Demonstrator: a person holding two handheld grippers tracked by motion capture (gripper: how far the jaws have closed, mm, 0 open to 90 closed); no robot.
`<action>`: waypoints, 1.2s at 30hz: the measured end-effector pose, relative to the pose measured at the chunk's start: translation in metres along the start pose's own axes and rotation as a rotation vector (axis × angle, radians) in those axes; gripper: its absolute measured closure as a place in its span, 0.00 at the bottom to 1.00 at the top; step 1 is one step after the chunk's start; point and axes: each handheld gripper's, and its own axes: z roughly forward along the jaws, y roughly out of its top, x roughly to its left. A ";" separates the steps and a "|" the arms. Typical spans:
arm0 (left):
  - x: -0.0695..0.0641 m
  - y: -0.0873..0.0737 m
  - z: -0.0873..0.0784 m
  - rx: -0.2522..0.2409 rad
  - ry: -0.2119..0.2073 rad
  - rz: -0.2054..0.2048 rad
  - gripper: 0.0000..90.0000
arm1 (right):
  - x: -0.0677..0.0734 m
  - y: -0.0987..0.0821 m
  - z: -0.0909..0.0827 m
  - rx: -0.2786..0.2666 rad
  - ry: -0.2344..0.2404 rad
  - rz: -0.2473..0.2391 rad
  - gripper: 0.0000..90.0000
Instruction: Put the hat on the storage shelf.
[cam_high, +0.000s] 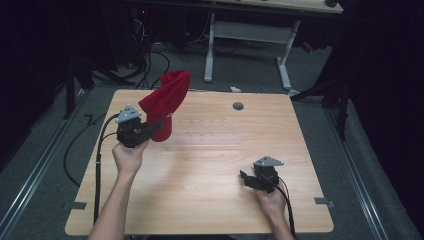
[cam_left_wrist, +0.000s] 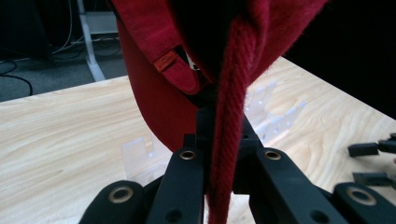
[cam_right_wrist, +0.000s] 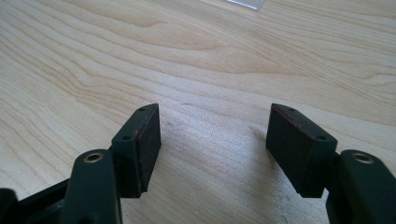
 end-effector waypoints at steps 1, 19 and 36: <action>0.000 0.000 0.004 -0.002 0.005 0.007 0.95 | 0.000 0.000 0.000 0.000 -0.001 -0.001 0.40; 0.021 -0.016 0.035 -0.007 0.069 0.046 0.95 | 0.000 0.000 0.000 -0.001 -0.001 -0.010 0.38; 0.036 -0.028 0.035 -0.016 0.092 -0.013 0.95 | 0.001 0.000 0.000 -0.002 0.002 -0.009 0.38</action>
